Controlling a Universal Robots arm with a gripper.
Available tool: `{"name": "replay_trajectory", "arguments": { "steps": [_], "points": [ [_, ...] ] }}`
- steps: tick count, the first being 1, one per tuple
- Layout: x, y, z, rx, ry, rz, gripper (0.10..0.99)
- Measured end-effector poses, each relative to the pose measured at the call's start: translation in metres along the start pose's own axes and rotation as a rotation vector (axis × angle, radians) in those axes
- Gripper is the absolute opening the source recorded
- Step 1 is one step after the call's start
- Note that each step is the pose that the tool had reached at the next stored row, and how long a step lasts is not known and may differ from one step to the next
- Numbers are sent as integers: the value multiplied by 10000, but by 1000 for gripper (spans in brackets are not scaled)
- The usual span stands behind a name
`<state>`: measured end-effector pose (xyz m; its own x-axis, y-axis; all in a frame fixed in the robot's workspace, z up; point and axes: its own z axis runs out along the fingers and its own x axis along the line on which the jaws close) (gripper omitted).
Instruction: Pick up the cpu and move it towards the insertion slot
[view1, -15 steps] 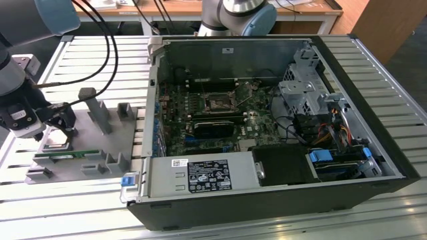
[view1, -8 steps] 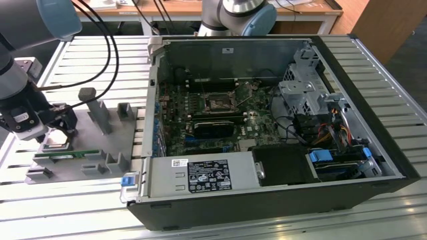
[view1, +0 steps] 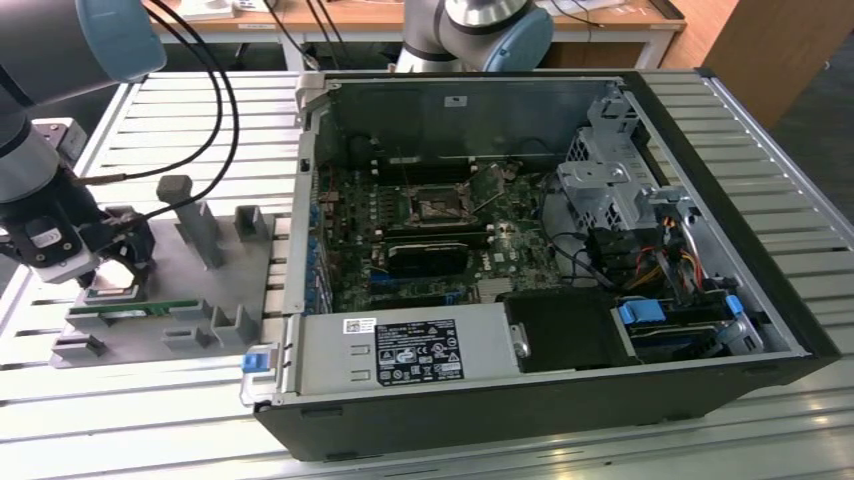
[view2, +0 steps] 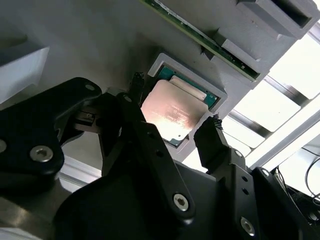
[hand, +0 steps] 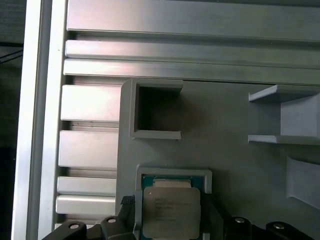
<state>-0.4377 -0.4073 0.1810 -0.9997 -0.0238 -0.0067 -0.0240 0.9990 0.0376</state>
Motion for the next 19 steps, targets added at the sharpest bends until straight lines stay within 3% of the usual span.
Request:
{"name": "replay_trajectory", "arguments": {
  "steps": [1, 3, 5, 19],
  "points": [
    [0, 0, 0, -4, 1, -1, 702],
    [0, 1, 1, -7, 0, -2, 580],
    [0, 1, 1, -9, -2, -3, 545],
    [-1, 2, -36, -9, -2, -3, 545]
  ]
}}
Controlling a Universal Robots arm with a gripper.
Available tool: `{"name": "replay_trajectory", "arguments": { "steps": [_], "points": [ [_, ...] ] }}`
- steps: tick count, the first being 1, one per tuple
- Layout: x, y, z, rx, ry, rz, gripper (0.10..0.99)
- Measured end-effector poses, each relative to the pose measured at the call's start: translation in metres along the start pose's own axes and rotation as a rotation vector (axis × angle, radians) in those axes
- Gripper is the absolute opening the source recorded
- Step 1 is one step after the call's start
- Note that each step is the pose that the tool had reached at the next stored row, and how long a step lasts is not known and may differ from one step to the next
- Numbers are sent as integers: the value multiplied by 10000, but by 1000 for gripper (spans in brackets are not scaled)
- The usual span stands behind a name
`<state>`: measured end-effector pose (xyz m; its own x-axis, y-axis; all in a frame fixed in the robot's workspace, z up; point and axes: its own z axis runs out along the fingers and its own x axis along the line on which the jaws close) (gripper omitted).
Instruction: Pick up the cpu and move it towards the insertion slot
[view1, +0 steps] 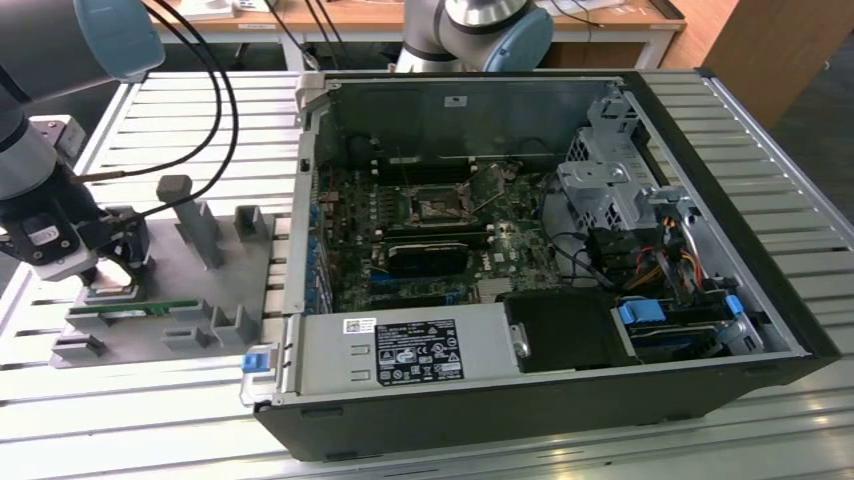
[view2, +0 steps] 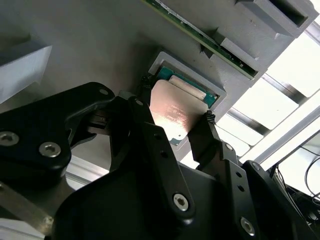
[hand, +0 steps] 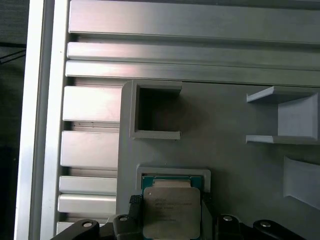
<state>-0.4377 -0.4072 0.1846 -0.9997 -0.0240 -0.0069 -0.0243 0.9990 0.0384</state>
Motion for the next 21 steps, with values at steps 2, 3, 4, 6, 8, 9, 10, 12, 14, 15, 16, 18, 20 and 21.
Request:
{"name": "replay_trajectory", "arguments": {
  "steps": [2, 3, 4, 6, 8, 9, 10, 12, 14, 15, 16, 18, 20, 21],
  "points": [
    [1, 0, -13, 3, 5, 0, 545],
    [1, 1, -21, 2, 3, 0, 545],
    [0, 1, -28, 0, 0, 0, 545],
    [-1, 2, -38, 0, -1, 0, 545],
    [0, 2, -46, 0, -1, 0, 545],
    [0, 2, -47, -1, -2, 0, 545],
    [0, 2, -50, 0, -1, 0, 545],
    [0, 2, -57, 1, 0, 0, 545],
    [0, 2, -63, 1, 1, 0, 545],
    [0, 3, -68, 2, 2, 0, 545],
    [0, 3, -70, 0, 0, 0, 545],
    [-1, 3, -72, -1, -2, 0, 545],
    [0, 3, -76, 0, 0, 0, 545],
    [0, 3, -78, 0, 0, 0, 545]
  ]
}}
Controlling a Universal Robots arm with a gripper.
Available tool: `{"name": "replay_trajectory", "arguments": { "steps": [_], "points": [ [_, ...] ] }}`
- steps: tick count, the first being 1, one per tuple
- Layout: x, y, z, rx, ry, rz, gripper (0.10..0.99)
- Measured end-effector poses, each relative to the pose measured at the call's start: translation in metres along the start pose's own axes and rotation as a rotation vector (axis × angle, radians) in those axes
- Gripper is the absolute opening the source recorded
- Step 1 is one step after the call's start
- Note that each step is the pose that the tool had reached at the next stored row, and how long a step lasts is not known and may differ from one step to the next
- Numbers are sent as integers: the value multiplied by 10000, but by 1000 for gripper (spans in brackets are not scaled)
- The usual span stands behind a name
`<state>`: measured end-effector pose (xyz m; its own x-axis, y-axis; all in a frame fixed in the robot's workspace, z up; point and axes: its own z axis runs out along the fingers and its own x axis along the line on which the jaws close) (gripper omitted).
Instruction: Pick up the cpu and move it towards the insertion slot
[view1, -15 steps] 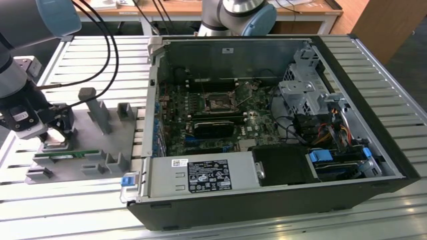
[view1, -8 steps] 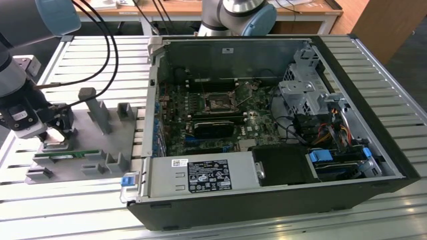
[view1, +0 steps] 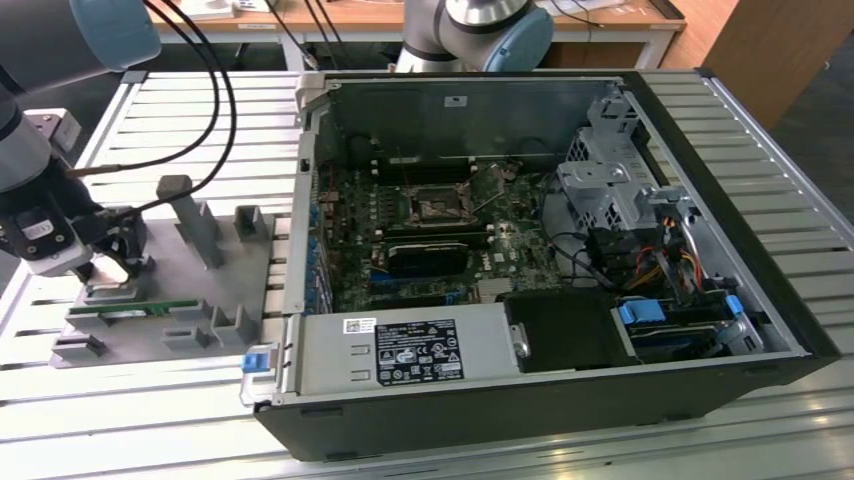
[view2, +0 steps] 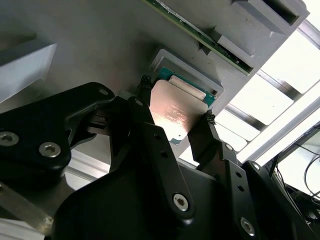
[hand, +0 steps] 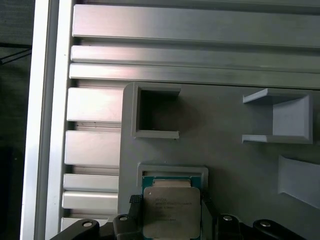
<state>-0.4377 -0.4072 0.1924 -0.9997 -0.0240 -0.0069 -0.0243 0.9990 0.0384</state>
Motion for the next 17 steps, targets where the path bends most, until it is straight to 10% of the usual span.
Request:
{"name": "replay_trajectory", "arguments": {
  "steps": [17],
  "points": [
    [-1, 4, -97, 0, 0, 0, 545]
  ]
}}
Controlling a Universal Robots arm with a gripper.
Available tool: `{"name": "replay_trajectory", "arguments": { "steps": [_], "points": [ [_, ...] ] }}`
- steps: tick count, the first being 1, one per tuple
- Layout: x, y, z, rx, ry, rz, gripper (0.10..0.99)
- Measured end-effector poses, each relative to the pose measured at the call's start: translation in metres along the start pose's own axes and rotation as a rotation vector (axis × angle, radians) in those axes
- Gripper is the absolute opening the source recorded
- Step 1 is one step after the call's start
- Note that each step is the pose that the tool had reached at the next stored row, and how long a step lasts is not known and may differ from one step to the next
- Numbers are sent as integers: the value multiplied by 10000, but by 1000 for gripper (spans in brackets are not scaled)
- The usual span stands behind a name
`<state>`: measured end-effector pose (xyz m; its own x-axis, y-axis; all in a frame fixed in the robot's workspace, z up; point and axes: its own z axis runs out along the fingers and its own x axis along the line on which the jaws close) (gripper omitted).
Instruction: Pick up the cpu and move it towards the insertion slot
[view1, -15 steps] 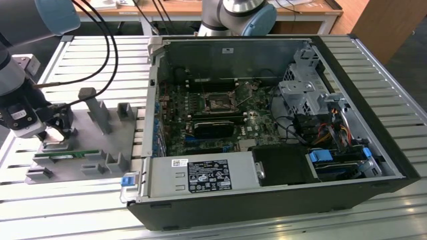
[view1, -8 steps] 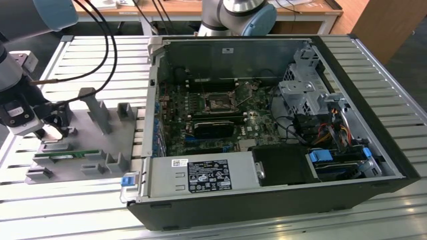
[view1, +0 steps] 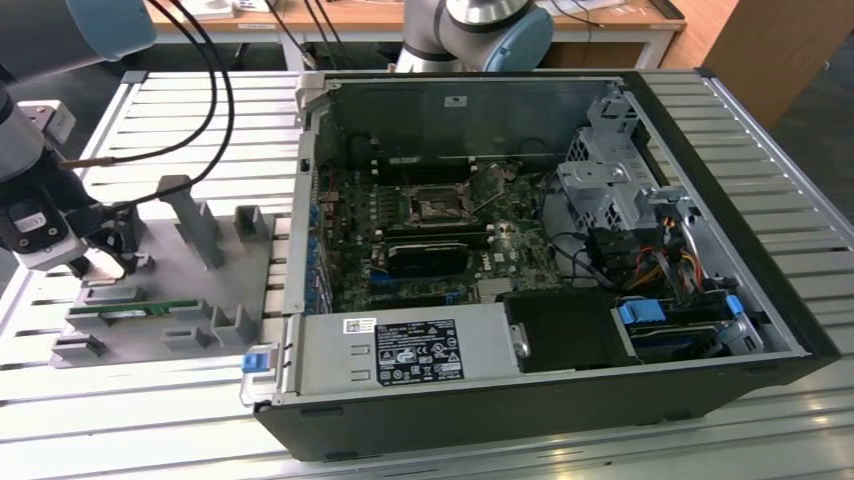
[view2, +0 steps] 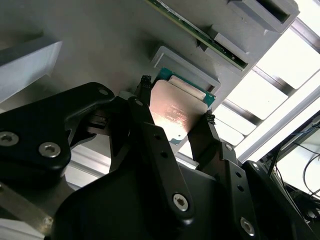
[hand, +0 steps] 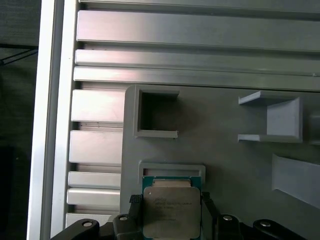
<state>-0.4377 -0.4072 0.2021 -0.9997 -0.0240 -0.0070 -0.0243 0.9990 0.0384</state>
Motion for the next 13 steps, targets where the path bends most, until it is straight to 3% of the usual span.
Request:
{"name": "replay_trajectory", "arguments": {
  "steps": [13],
  "points": [
    [0, 1, -27, 0, 1, 0, 545]
  ]
}}
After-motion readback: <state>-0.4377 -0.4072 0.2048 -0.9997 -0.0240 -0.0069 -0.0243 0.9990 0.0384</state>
